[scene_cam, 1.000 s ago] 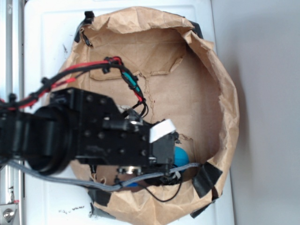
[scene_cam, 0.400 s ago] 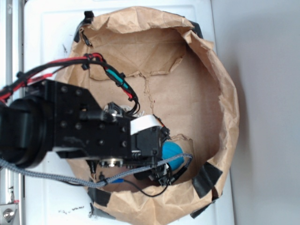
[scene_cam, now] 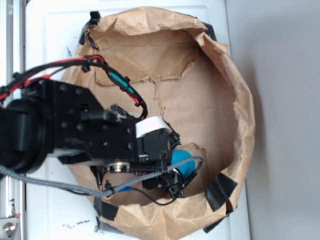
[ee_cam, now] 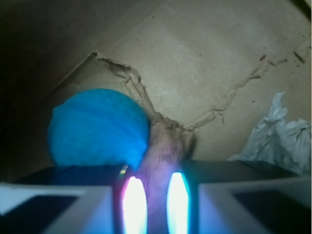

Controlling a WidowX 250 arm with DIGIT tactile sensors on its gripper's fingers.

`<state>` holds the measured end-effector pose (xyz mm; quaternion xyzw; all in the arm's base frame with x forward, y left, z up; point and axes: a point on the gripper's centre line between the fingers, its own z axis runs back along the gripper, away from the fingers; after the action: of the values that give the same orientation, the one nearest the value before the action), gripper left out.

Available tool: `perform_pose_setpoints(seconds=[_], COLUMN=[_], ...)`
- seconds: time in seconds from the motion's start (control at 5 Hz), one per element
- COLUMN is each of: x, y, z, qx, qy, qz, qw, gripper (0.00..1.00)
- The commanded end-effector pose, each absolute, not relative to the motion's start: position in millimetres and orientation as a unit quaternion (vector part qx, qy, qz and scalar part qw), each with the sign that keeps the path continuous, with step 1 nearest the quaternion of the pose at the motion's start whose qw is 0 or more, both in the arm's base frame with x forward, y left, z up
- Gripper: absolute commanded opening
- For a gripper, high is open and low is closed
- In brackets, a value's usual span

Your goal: Grab the wood chip.

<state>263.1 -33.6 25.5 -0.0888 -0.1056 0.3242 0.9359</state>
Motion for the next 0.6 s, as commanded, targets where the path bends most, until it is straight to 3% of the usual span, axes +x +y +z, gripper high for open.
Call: perform_pose_setpoints(seconds=[0.0,0.2,0.4], x=[252.6,249.5,253.1], y=[-18.7,-15.6,-17.0], z=[76.7,85.0,79.2], qx=[-0.158,-0.172,-0.171], qy=[-0.098,-0.102,-0.119], qz=[0.319,0.308,0.292], qw=[0.929,0.930,0.933], gripper=[0.00,0.92,1.00])
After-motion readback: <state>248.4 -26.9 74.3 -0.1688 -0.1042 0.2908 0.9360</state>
